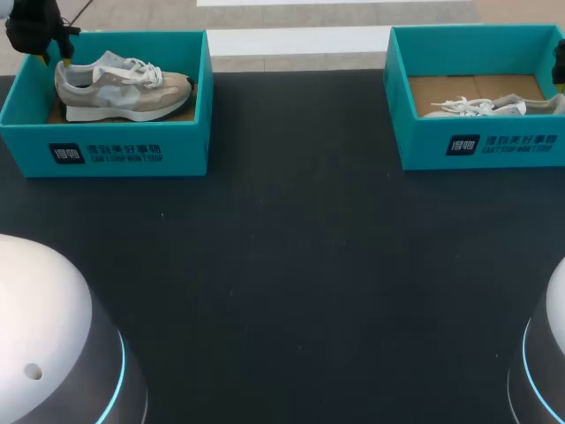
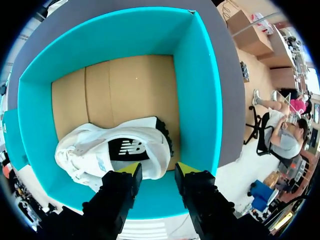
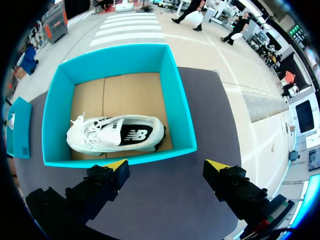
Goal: Take the shoe out of the shoebox, open the shoe tongue, remove and reinsert the insole, then place the shoe into the shoebox
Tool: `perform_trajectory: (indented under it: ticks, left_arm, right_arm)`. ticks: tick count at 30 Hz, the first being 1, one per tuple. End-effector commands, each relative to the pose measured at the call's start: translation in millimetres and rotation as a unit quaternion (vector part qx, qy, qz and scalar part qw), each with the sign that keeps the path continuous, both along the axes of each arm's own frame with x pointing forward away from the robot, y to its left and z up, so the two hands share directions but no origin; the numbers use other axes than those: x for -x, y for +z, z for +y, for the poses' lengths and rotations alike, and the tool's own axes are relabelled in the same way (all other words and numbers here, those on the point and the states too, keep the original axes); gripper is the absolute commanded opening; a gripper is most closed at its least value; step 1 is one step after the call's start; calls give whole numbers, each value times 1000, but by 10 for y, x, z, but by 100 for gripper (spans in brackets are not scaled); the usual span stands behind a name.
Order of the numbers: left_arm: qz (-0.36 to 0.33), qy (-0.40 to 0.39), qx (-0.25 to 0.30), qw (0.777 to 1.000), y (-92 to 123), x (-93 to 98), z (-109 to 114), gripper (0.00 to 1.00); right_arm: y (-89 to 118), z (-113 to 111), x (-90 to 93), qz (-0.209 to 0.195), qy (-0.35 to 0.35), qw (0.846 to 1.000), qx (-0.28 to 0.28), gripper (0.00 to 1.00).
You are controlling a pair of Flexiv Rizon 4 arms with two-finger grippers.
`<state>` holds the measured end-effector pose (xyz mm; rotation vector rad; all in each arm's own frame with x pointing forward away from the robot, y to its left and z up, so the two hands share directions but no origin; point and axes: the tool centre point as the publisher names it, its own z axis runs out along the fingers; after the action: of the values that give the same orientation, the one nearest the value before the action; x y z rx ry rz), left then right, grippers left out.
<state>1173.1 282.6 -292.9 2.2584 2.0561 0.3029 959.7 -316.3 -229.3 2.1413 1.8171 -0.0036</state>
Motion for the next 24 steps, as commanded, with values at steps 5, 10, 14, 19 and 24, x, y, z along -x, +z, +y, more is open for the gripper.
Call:
perform_trajectory:
  ticks: [5,10,14,19,24]
  left_arm:
    - [27,0,5,1000,-68,-95,55,44]
    - [37,2,0,999,-128,-123,92,45]
    - [48,7,-7,999,-209,-156,109,45]
    - [61,10,-7,998,-279,-163,90,47]
    - [75,9,-7,997,-342,-161,77,47]
  right_arm:
    - [-2,3,4,-1,0,1000,0,100]
    - [-2,3,4,-1,0,1000,0,100]
    - [-2,3,4,-1,0,1000,0,100]
    - [-2,3,4,-1,0,1000,0,100]
    - [-2,3,4,-1,0,1000,0,100]
